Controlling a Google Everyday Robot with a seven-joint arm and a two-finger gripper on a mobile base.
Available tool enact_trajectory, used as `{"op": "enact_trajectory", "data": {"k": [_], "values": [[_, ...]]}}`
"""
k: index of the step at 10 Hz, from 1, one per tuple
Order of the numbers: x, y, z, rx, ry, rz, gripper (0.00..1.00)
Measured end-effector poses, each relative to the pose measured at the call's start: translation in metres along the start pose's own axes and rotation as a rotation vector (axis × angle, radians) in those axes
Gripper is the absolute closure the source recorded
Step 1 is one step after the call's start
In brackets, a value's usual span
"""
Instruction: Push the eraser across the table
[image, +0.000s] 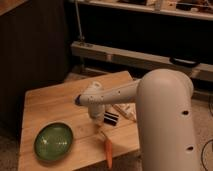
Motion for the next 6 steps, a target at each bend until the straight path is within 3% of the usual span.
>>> {"op": "enact_trajectory", "data": {"k": [6], "values": [[-0.003,0.041,-0.002,-0.028,-0.043,0.026,0.98]]}}
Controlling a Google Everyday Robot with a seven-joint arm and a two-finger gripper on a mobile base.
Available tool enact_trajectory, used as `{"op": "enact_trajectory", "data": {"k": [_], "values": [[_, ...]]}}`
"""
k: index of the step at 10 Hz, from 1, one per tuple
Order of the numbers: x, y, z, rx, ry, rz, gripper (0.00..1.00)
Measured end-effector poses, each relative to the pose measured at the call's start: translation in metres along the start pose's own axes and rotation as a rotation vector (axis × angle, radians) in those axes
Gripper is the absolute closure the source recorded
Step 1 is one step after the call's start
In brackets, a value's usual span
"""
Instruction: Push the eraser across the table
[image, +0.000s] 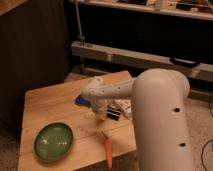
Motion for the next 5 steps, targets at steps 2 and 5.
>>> {"op": "enact_trajectory", "data": {"k": [2,5], "values": [[-0.001,0.008,-0.002,-0.004,-0.014,0.007,0.98],[-0.004,0.019,-0.002,-0.003,-0.022,0.021,0.98]]}}
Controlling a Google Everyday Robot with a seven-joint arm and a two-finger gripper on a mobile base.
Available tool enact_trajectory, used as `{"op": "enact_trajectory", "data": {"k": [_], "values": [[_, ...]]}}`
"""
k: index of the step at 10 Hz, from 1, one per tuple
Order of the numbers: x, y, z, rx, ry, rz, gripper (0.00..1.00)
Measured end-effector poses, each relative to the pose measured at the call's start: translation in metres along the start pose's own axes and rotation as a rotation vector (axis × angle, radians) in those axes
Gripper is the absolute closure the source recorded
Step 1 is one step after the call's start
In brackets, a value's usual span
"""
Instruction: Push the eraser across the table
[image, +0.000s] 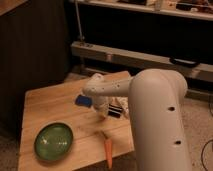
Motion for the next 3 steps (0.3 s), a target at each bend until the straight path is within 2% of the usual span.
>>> {"op": "enact_trajectory", "data": {"k": [3], "values": [[0.0011,0.003,-0.0057,0.021,0.025,-0.013,0.98]]}}
